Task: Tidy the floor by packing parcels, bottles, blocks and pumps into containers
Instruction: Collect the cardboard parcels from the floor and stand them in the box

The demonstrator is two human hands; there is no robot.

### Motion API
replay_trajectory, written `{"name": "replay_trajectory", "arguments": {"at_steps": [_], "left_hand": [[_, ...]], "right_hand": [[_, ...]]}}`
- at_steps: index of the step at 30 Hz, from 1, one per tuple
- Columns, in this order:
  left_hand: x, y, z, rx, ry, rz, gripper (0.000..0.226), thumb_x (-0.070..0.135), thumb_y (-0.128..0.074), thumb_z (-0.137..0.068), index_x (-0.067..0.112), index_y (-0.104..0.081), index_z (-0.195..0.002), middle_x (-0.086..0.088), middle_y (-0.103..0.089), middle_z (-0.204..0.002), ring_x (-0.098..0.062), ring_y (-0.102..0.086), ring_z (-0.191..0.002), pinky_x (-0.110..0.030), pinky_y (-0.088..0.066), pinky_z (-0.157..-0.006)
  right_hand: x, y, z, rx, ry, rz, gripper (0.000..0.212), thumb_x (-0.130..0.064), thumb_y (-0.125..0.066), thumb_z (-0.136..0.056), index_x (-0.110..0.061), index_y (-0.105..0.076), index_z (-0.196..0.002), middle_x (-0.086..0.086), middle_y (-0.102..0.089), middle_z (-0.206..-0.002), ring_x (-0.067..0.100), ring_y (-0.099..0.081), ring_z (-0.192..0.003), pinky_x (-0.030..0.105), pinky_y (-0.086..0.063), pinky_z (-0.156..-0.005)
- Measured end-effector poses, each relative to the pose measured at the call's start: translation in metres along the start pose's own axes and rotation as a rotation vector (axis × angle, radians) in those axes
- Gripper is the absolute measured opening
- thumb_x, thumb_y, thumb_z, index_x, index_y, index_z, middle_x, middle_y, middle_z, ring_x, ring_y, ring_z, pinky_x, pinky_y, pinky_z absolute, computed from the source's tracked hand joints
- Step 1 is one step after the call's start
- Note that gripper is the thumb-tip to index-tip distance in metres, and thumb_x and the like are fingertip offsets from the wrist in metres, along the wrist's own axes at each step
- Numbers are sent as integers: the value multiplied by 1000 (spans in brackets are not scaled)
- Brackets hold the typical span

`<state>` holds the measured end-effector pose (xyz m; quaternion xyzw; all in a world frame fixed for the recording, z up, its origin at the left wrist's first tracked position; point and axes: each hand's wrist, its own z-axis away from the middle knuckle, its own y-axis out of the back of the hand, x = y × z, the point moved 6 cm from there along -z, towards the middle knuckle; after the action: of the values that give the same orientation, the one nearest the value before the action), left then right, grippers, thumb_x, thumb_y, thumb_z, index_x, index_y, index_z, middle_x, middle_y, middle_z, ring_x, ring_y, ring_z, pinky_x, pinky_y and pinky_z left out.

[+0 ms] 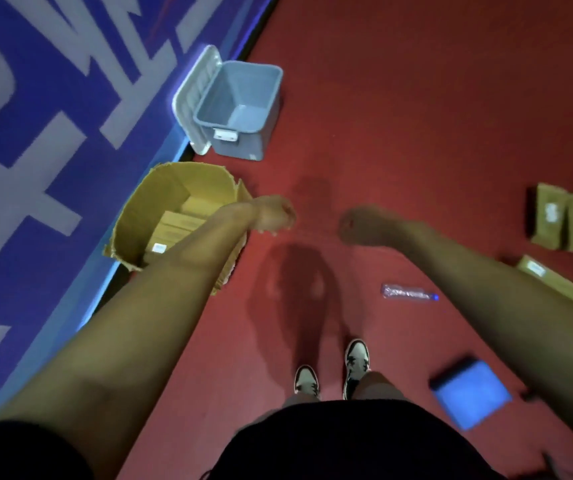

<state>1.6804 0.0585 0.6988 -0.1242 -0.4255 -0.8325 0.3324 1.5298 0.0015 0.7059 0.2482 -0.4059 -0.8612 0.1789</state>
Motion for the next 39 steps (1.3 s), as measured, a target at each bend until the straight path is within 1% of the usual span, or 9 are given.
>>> {"name": "replay_trajectory", "arguments": {"at_steps": [6,11,15,19,20,24,28,35,39], "left_hand": [[100,-72,-19,-99,-219,-89,19,5,-45,-93,10,-62,-98,-5,-55,-75,-2,-48,-40,-9,-35,-37],[182,-136,-19,-210,-345,-148,15,9,-49,-93,19,-59,-88,-4,-59,-76,-14,-48,-63,-24,-40,-64],[245,-202,1,-277,-392,-195,14,10,-47,-94,17,-58,-99,6,-58,-78,-10,-49,-59,-20,-40,-59],[304,-272,35,-308,-453,-216,13,11,-47,-95,15,-57,-101,-1,-60,-92,-9,-48,-57,-11,-37,-41],[318,-291,44,-322,-461,-203,14,11,-47,-95,14,-57,-104,-3,-60,-96,-10,-48,-57,-8,-35,-38],[370,-366,73,-373,-485,-221,26,12,-43,-96,7,-57,-117,1,-59,-90,-10,-49,-57,-9,-32,-34],[422,-432,98,-417,-544,-241,24,15,-43,-96,13,-59,-114,1,-61,-99,-9,-51,-60,-21,-35,-50],[496,-512,111,-516,-601,-353,14,14,-47,-92,19,-57,-100,0,-62,-97,-10,-52,-61,-21,-34,-50],[536,-542,85,-555,-602,-409,14,15,-46,-93,19,-57,-101,0,-62,-98,-10,-52,-61,-21,-34,-50]], "right_hand": [[106,-18,81,62,-252,-120,30,-18,-50,-82,-12,-70,-103,12,-70,-105,30,-64,-98,35,-53,-87],[181,-45,160,135,-410,-244,29,-16,-52,-81,-11,-71,-103,13,-70,-106,30,-64,-102,35,-52,-90],[236,-76,237,176,-497,-340,26,-15,-54,-82,-8,-72,-99,13,-72,-96,28,-65,-96,34,-53,-87],[283,-111,323,232,-576,-429,24,-13,-54,-84,-6,-70,-100,9,-72,-97,21,-60,-83,18,-50,-50],[294,-120,344,242,-595,-447,25,-14,-54,-84,-6,-70,-101,11,-71,-99,21,-58,-81,16,-49,-50],[345,-160,426,322,-703,-504,27,-17,-54,-84,-10,-71,-103,13,-71,-100,27,-64,-93,33,-53,-85],[390,-201,498,342,-787,-593,21,-14,-55,-85,-11,-72,-98,9,-73,-95,24,-64,-87,28,-52,-79],[474,-252,572,407,-943,-764,20,-12,-54,-84,-3,-71,-90,2,-66,-70,17,-58,-57,34,-56,-79],[525,-258,581,416,-964,-794,14,-11,-54,-84,-11,-68,-84,1,-66,-70,21,-63,-69,39,-57,-81]]}}
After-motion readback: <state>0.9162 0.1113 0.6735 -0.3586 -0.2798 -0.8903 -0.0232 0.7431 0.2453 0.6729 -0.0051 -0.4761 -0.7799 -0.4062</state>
